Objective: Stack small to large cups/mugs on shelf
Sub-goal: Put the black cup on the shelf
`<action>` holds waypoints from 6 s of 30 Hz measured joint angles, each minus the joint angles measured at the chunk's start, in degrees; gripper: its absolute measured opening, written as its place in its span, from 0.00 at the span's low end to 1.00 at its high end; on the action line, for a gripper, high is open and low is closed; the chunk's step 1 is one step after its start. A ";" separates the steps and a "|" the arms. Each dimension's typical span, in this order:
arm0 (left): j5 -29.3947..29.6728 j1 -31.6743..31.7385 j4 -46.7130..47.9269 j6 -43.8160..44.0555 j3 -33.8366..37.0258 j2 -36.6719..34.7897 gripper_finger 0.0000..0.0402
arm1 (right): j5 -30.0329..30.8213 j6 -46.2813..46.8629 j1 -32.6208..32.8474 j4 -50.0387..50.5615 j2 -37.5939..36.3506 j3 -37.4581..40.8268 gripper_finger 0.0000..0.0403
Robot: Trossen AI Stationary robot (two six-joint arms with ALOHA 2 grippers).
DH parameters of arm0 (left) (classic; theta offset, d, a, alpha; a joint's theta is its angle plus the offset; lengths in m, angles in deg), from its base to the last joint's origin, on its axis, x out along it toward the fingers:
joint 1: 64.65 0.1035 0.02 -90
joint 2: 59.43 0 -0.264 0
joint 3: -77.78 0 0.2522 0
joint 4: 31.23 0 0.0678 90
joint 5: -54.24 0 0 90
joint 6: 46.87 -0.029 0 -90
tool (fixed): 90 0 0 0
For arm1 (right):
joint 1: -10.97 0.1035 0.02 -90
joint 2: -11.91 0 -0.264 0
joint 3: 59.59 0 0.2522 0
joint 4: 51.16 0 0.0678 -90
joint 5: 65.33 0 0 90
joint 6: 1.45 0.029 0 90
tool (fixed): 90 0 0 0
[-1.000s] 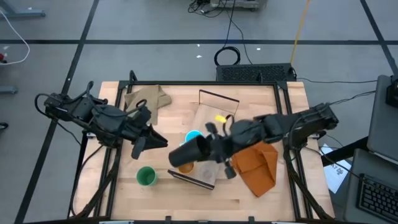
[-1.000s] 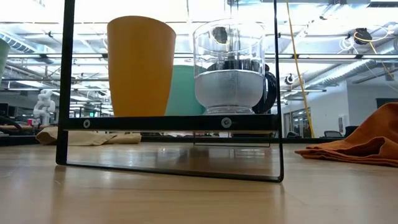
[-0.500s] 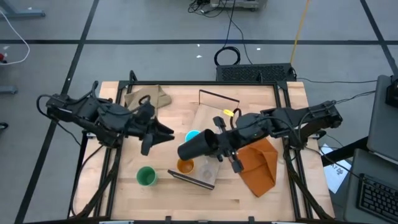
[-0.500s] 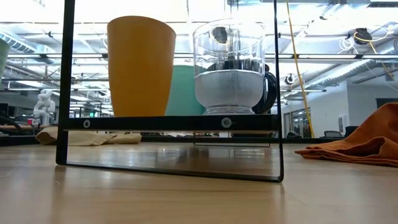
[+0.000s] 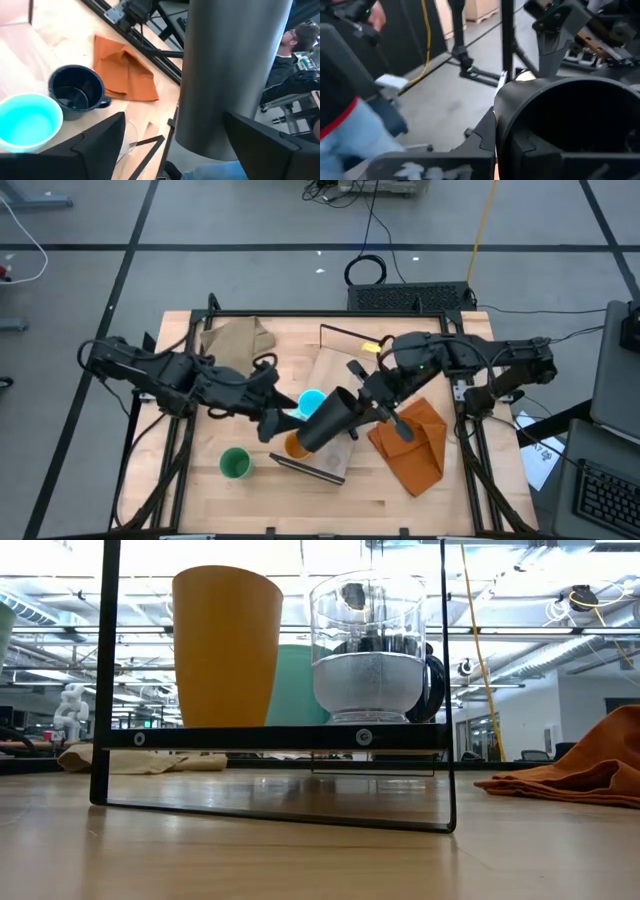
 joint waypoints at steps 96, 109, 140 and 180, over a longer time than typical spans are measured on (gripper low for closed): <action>-12.38 -3.61 -19.92 9.02 -0.01 8.53 0.72 | -30.46 27.66 -5.45 -39.70 6.16 11.82 0.19; -11.77 -2.26 -16.52 5.80 -0.01 8.51 0.70 | -30.52 30.90 -6.43 -39.31 5.60 11.82 0.37; -15.69 -0.85 -18.54 7.55 0.03 8.59 0.70 | -35.28 35.16 -11.91 -35.99 4.83 11.72 0.45; -14.07 5.23 -7.71 -0.58 0.01 8.53 0.70 | -39.66 41.21 -30.92 -37.82 -8.75 11.78 0.66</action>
